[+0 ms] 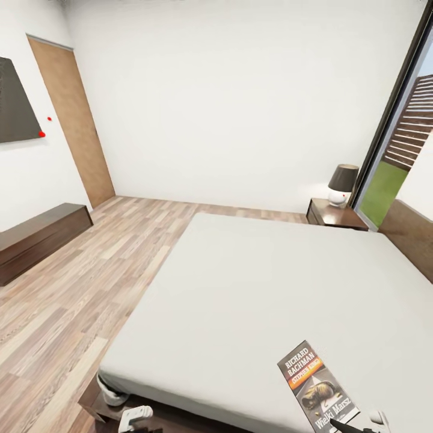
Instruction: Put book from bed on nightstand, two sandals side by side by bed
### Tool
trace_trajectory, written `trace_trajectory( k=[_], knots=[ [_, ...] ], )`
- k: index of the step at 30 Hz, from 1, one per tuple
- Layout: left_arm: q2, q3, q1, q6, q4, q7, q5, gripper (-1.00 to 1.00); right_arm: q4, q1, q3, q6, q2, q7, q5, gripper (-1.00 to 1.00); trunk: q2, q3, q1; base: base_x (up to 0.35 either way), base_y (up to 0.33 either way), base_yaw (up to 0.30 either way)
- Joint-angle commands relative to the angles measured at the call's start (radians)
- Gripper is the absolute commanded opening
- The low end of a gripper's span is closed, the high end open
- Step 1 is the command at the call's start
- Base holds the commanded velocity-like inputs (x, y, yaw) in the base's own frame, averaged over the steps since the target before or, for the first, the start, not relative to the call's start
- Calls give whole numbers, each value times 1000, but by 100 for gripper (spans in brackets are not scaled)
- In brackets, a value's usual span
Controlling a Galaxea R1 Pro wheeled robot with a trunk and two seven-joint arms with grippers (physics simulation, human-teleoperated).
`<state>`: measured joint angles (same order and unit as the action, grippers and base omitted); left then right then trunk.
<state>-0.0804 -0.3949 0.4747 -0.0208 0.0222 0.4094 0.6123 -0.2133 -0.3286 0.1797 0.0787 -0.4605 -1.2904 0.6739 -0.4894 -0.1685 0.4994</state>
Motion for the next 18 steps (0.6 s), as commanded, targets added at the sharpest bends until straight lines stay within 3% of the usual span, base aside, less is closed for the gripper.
trace_trajectory(
  k=[1, 9, 18],
  knots=[
    [0, -9, 1, -2, -1, 3, 8, 100, 0, -1, 8, 8, -1, -2, 10, -100, -2, 0, 0, 0, 0, 0],
    [0, -9, 1, -2, -1, 3, 7, 100, 0, -1, 9, 8, 1, -2, 10, -100, -2, 13, 0, 0, 0, 0],
    [0, -9, 1, -2, -1, 3, 7, 100, 0, -1, 9, -7, 20, -1, 10, -100, -2, 27, 0, 0, 0, 0]
  ],
)
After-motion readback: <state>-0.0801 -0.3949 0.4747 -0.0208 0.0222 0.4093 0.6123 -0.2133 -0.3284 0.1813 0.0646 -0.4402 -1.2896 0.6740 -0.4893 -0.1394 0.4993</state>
